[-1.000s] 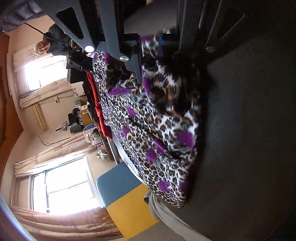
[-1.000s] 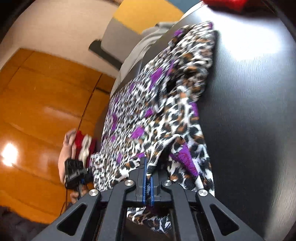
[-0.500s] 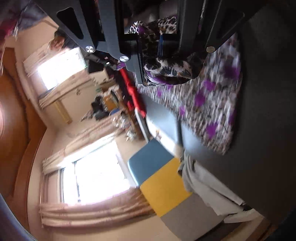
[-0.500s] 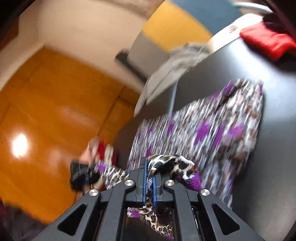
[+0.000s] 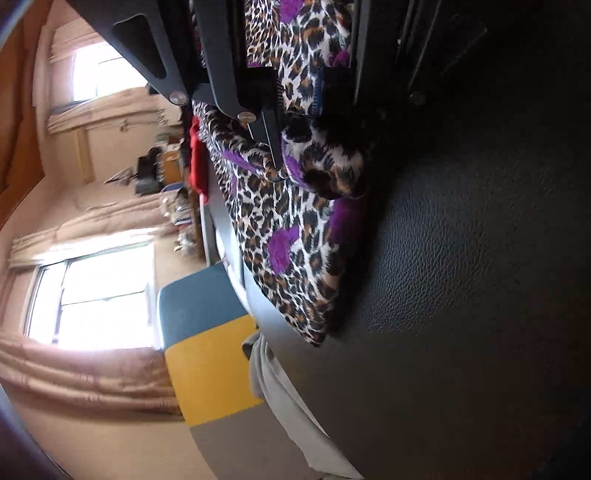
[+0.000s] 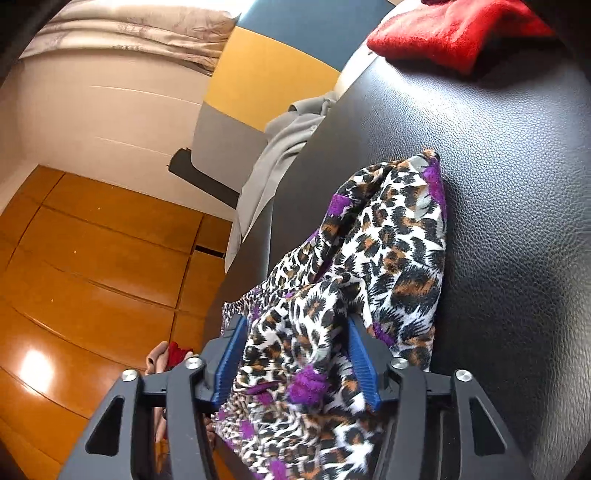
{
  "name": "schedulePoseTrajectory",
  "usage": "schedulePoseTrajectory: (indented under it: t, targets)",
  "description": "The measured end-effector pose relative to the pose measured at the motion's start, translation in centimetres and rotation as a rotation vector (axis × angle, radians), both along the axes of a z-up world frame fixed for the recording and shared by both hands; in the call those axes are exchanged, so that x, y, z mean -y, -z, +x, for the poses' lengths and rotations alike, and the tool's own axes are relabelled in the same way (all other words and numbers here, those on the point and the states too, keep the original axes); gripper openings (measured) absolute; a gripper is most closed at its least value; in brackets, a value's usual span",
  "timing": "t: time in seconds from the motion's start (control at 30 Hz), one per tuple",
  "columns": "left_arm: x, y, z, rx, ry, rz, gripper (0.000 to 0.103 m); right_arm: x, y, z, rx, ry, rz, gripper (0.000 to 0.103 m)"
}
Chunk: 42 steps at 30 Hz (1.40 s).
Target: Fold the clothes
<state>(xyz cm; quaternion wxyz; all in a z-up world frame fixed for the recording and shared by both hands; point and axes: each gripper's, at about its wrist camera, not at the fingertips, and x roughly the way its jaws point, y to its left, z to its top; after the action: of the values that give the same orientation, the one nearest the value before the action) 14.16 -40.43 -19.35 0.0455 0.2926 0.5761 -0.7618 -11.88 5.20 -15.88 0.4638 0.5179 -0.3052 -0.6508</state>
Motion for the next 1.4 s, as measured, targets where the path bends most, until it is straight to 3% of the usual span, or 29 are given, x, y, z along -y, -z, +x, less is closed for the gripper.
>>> schedulePoseTrajectory:
  t: [0.07, 0.13, 0.23, 0.37, 0.43, 0.53, 0.6, 0.67, 0.8, 0.9, 0.97, 1.07, 1.2, 1.27, 1.37, 1.4]
  targets:
    - [-0.1, -0.7, -0.2, 0.013, 0.017, -0.019, 0.013, 0.3, -1.2, 0.3, -0.019, -0.034, -0.001, 0.075]
    - [-0.2, -1.7, -0.6, 0.017, 0.034, -0.032, 0.013, 1.1, -1.9, 0.7, -0.015, -0.116, -0.002, 0.08]
    - [-0.6, -3.6, -1.4, -0.009, 0.073, -0.057, 0.013, 3.5, -2.6, 1.4, -0.023, -0.261, 0.086, 0.089]
    - [-0.4, -5.4, -2.8, -0.032, 0.116, -0.079, 0.013, 5.4, -2.4, 2.1, -0.032, -0.372, 0.162, 0.093]
    - [0.3, -5.3, -3.5, -0.035, 0.105, -0.061, 0.013, 4.7, -2.9, 0.9, -0.058, -0.276, 0.101, 0.092]
    - [1.9, -4.4, -4.0, -0.036, 0.016, -0.008, 0.013, 1.8, -2.5, -2.6, -0.012, 0.043, -0.102, 0.095]
    - [2.5, -3.4, -4.1, -0.044, -0.032, 0.054, 0.018, 0.8, -1.7, -3.6, 0.017, 0.138, -0.121, 0.096]
    - [2.7, -2.6, -4.2, -0.054, -0.056, 0.095, 0.021, 0.9, -1.9, -2.9, -0.024, 0.09, -0.05, 0.096]
    - [2.6, -1.7, -3.8, 0.005, -0.041, 0.08, 0.023, 1.0, -3.6, -1.0, -0.128, -0.038, 0.048, 0.096]
    - [2.3, -1.7, -2.8, -0.001, -0.047, 0.099, 0.023, 0.6, -4.8, 0.6, -0.211, -0.123, 0.13, 0.096]
    - [1.9, -2.4, -1.6, -0.016, -0.049, 0.067, 0.025, 0.8, -5.5, 1.8, -0.275, -0.176, 0.192, 0.096]
    - [1.6, -3.5, 0.6, -0.018, -0.056, 0.019, 0.027, 3.1, -4.6, 3.5, -0.29, -0.24, 0.233, 0.096]
    - [1.8, -4.8, 2.3, -0.012, -0.068, -0.048, 0.034, 5.0, -4.6, 4.3, -0.383, -0.231, 0.363, 0.096]
    - [2.5, -5.3, 2.5, -0.016, -0.093, -0.044, 0.037, 5.5, -4.7, 2.7, -0.393, -0.148, 0.372, 0.096]
    - [2.3, -6.6, 1.7, -0.056, -0.034, -0.024, 0.041, 4.9, -5.4, 0.2, -0.289, -0.052, 0.242, 0.096]
    - [1.5, -6.9, 1.1, -0.057, 0.007, -0.035, 0.042, 5.1, -5.9, 0.3, -0.299, -0.056, 0.224, 0.096]
